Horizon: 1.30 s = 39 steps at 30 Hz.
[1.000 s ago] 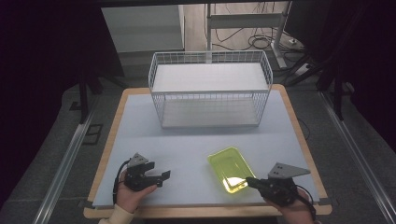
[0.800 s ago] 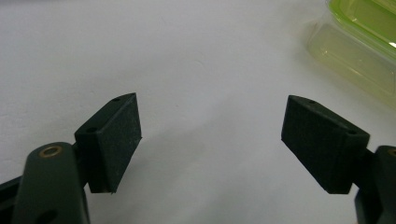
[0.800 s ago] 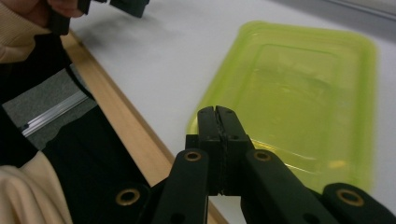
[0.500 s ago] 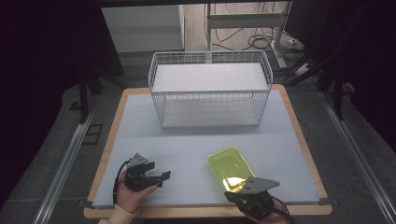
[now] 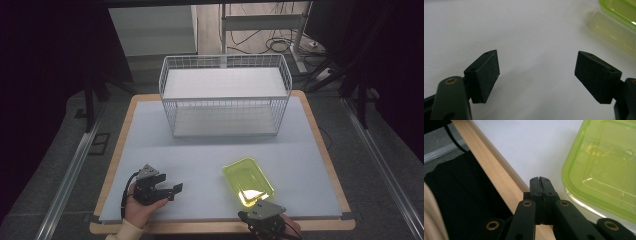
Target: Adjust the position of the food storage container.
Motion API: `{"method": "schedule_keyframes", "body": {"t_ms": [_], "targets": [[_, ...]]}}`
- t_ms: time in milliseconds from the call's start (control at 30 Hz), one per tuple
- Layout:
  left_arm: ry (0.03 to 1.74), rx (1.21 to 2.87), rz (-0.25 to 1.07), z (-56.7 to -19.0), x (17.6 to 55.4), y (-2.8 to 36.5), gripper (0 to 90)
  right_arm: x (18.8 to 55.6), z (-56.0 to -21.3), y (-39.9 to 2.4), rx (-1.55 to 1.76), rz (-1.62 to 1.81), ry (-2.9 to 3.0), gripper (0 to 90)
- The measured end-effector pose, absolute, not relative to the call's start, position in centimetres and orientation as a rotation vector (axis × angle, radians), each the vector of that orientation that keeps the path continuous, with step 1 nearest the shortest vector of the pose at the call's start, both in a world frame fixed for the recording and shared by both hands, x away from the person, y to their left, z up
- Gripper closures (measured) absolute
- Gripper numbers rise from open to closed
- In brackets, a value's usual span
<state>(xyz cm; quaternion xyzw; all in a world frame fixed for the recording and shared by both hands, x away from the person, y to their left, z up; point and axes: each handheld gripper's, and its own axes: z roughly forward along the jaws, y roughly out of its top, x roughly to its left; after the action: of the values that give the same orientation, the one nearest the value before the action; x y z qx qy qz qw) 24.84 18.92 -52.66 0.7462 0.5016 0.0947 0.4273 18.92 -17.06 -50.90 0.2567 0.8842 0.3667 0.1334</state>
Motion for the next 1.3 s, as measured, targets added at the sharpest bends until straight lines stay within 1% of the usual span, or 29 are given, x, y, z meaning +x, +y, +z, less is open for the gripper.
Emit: {"method": "schedule_keyframes", "body": {"t_ms": [233, 1300], "targets": [[1.251, 1.866, 0.237, -52.7, 24.9, 18.9, 19.7, 19.3, -51.5, -17.3, 0.758, 1.033, 2.52, 90.0], [1.254, 1.868, 0.234, -52.8, 24.9, 19.0, 19.7, 20.8, -52.2, -19.6, 0.889, 1.008, 2.424, 90.0]]}}
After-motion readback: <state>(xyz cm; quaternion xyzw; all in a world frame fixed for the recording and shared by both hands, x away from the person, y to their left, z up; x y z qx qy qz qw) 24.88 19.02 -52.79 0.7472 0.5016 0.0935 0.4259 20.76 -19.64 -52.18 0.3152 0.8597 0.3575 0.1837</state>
